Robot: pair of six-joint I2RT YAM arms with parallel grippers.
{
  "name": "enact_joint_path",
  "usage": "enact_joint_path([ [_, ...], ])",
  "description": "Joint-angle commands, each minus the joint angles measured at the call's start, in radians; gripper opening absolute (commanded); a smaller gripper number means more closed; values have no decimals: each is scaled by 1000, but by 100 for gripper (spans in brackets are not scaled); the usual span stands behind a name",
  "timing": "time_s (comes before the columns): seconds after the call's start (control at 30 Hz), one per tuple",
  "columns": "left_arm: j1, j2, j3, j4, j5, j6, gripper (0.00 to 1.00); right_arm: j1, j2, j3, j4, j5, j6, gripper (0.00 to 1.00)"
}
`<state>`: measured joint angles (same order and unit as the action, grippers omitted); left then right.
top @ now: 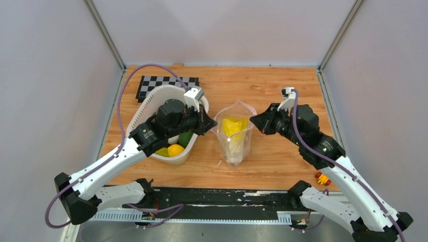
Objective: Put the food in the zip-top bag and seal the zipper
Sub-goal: Adjust the zipper food storage bag at the center of the board.
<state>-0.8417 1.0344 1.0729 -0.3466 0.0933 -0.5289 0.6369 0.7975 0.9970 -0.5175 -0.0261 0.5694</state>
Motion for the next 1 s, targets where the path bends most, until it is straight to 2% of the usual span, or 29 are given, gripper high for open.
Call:
enact_joint_path([
  [0.0, 10, -1, -19, 67, 38, -21, 0, -4, 38, 68, -28, -80, -71, 0],
  [0.1, 9, -41, 16, 63, 100, -9, 0, -4, -23, 40, 146, -321, -59, 0],
  [0.2, 9, -90, 46, 49, 137, -18, 0, -4, -105, 24, 245, -402, -29, 0],
  [0.37, 10, -170, 60, 26, 113, -30, 0, -4, -145, 83, 118, -358, -81, 0],
  [0.53, 10, -140, 78, -18, 127, -32, 0, -5, -81, 102, 25, -292, -96, 0],
  [0.63, 10, -87, 48, -36, 67, 4, 0, -5, 7, 95, -58, -81, -78, 0],
  [0.73, 12, -7, -10, -36, -26, 31, 0, -4, 101, 74, -79, 23, -59, 0],
  [0.87, 12, 37, -45, 29, 33, 6, 0, -4, 119, 98, -16, -131, -47, 0],
  [0.97, 12, -38, -40, 62, 16, -3, 0, -4, 7, 63, 114, -199, -1, 0],
])
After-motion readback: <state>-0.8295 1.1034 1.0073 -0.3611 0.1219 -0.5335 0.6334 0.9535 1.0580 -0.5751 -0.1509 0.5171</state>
